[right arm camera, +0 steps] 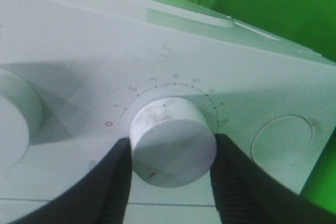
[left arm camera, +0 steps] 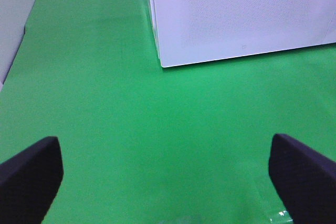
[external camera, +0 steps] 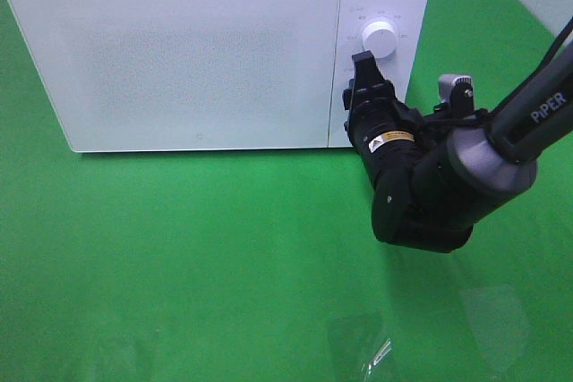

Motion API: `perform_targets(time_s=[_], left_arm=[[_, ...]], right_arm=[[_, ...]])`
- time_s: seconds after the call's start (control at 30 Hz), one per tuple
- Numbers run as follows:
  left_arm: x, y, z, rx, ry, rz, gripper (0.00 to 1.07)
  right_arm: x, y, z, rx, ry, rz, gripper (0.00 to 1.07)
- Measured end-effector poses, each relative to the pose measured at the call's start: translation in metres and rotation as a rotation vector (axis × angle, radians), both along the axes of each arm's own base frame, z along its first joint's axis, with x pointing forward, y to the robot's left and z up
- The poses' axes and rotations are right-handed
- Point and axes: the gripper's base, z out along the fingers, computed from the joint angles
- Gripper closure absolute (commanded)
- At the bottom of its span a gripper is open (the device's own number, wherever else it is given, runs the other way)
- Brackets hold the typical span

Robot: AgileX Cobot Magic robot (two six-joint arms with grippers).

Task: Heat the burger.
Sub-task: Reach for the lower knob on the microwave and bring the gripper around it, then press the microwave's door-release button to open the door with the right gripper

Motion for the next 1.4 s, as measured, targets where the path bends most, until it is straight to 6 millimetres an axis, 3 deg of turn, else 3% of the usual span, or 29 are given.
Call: perform_targets(time_s=[0.23,0.67,0.73,0.8,0.9,0.93,1.03,1.1,1.27,1.4], left_arm=[[0.000,0.000,0.000,0.000,0.000,0.000,0.07],[0.000,0.000,0.000,0.000,0.000,0.000,0.07],[0.000,0.000,0.000,0.000,0.000,0.000,0.07],[0.000,0.000,0.000,0.000,0.000,0.000,0.07],[0.000,0.000,0.000,0.000,0.000,0.000,0.07],[0.000,0.000,0.000,0.000,0.000,0.000,0.07],[0.000,0.000,0.000,0.000,0.000,0.000,0.07],[0.000,0.000,0.000,0.000,0.000,0.000,0.07],[0.000,0.000,0.000,0.000,0.000,0.000,0.07],[0.000,0.000,0.000,0.000,0.000,0.000,0.07]], right_arm=[[0.000,0.002,0.000,0.196,0.005,0.006,1.07],[0.000,0.003,0.000,0.142,0.007,0.015,1.02],[0.000,0.003,0.000,0.127,0.009,0.018,0.98],[0.000,0.004,-0.001,0.077,0.014,0.030,0.84],[0.001,0.006,0.000,0.057,0.015,0.047,0.79],[0.001,0.007,0.000,0.042,0.011,0.057,0.69],[0.001,0.008,0.001,0.013,-0.002,0.072,0.60],[0.000,0.007,0.001,-0.032,-0.005,0.072,0.45],[-0.004,0.003,0.007,-0.079,-0.019,0.067,0.35],[-0.012,-0.004,0.013,-0.117,-0.022,0.070,0.35]])
